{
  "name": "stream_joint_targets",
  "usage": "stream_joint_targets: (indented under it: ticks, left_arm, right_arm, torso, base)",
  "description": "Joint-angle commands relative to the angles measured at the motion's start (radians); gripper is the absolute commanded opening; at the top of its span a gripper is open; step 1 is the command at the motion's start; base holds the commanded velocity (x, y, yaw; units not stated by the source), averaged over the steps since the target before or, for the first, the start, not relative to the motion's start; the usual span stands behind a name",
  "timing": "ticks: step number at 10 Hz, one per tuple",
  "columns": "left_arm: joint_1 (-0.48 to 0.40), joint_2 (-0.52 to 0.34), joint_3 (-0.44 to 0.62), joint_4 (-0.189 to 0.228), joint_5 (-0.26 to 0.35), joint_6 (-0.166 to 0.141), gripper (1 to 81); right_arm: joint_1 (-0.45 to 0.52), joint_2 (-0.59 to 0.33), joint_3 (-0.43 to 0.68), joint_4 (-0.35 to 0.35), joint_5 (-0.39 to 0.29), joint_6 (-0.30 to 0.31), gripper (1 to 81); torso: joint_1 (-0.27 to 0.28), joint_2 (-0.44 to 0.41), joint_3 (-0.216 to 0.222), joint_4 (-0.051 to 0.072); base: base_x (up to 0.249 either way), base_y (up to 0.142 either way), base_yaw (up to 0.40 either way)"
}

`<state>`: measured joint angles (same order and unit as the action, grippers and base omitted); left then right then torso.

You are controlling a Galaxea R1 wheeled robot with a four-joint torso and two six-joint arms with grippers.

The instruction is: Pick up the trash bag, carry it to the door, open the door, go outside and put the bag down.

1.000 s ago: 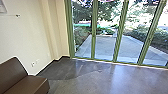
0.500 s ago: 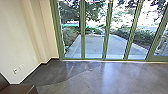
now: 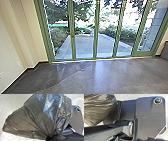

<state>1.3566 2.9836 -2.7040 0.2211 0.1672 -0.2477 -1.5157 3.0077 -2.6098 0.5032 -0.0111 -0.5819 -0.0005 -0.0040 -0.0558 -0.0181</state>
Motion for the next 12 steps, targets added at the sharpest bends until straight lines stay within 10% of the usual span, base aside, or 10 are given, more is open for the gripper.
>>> stream_joint_targets:
  ticks: [1, 12]
  left_arm:
    - [-0.066, -0.004, -0.002, 0.001, 0.054, 0.001, 1.0]
    - [-0.066, -0.001, -0.019, 0.001, 0.054, 0.001, 1.0]
  right_arm:
    - [0.044, 0.004, 0.005, -0.006, -0.073, -0.003, 81.1]
    - [0.035, 0.006, -0.002, -0.012, -0.072, -0.003, 81.1]
  torso:
    - [0.001, 0.000, 0.000, 0.000]
    - [0.001, 0.000, 0.000, 0.000]
  base:
    - [0.000, 0.000, -0.310]
    - [0.000, 0.000, -0.305]
